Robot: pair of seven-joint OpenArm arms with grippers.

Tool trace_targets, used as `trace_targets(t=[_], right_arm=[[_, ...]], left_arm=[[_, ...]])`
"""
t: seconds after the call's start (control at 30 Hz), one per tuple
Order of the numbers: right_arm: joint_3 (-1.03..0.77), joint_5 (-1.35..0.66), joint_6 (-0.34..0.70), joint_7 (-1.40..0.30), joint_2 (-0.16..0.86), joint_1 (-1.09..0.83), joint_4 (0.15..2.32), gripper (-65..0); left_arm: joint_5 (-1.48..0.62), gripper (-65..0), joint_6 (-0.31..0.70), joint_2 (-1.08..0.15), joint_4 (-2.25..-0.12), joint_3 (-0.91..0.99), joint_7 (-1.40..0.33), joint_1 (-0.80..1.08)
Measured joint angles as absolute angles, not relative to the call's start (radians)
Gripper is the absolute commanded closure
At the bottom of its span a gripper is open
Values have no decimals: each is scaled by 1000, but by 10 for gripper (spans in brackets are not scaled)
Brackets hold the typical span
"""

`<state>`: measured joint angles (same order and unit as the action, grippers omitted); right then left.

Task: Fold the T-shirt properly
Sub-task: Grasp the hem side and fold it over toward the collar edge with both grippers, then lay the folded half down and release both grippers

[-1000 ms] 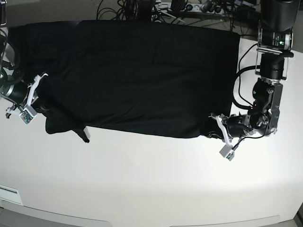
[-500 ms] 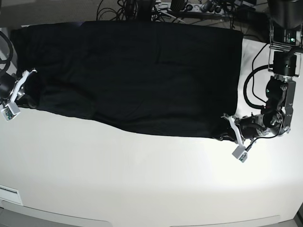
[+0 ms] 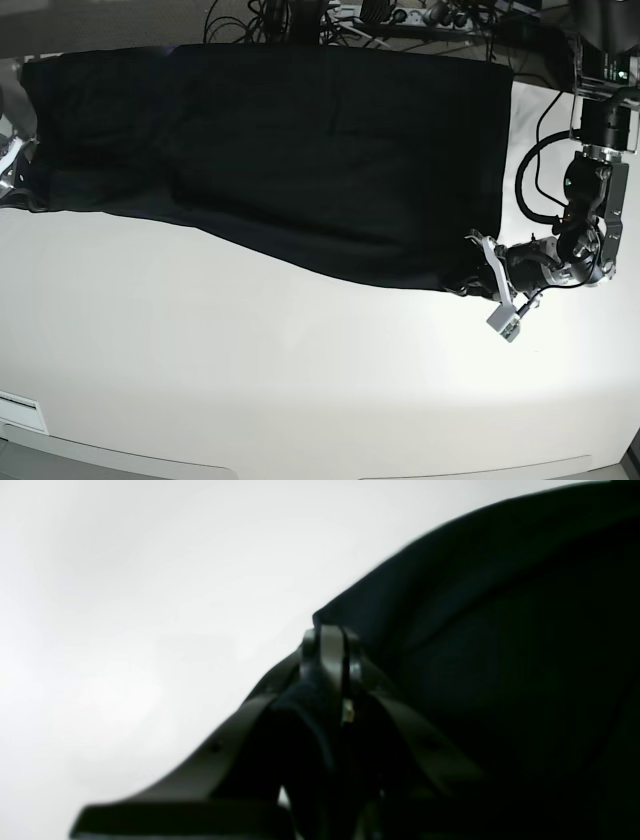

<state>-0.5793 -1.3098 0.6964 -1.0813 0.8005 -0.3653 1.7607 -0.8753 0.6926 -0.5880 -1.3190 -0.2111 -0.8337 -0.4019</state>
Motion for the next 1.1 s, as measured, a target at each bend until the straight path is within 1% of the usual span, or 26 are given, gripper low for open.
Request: trace_targets(t=[0.13, 0.27, 0.33, 0.53, 0.63, 0.77, 0.87, 0.97, 1.03, 1.1], right_arm=[[-618, -1370, 696, -1144, 804, -363, 1761, 0], [-620, -1427, 696, -1237, 803, -364, 1761, 0], [-620, -1461, 697, -1256, 803, -363, 1761, 0], [-620, -1465, 697, -1312, 803, -363, 1761, 0], [-620, -1467, 685, -1336, 803, -366, 1761, 0], [-620, -1467, 674, -1370, 804, -369, 1761, 0], [-620, -1466, 674, -1370, 809, -419, 1762, 0], [-620, -1460, 680, -1392, 805, -469, 1761, 0], [-620, -1460, 685, -1391, 805, -476, 1761, 0], [-620, -1467, 686, -1388, 806, -476, 1761, 0]], left_arm=[[-915, 0, 693, -608, -1328, -211, -835, -402], [-968, 0, 693, -640, -1330, -212, -837, -402], [-1007, 0, 693, -657, -1343, -213, -843, -401], [-1201, 0, 693, -705, -1408, -214, -1026, -402], [-1294, 0, 693, -732, -1426, -215, -1092, -402], [-1321, 0, 693, -737, -1426, -215, -1128, -401], [-1357, 0, 693, -741, -1426, -215, -1143, -376], [-1458, 0, 691, -748, -1426, -215, -1217, -326], [-1460, 0, 691, -746, -1426, -215, -1267, -301], [-1459, 0, 691, -748, -1426, -215, -1276, -281]])
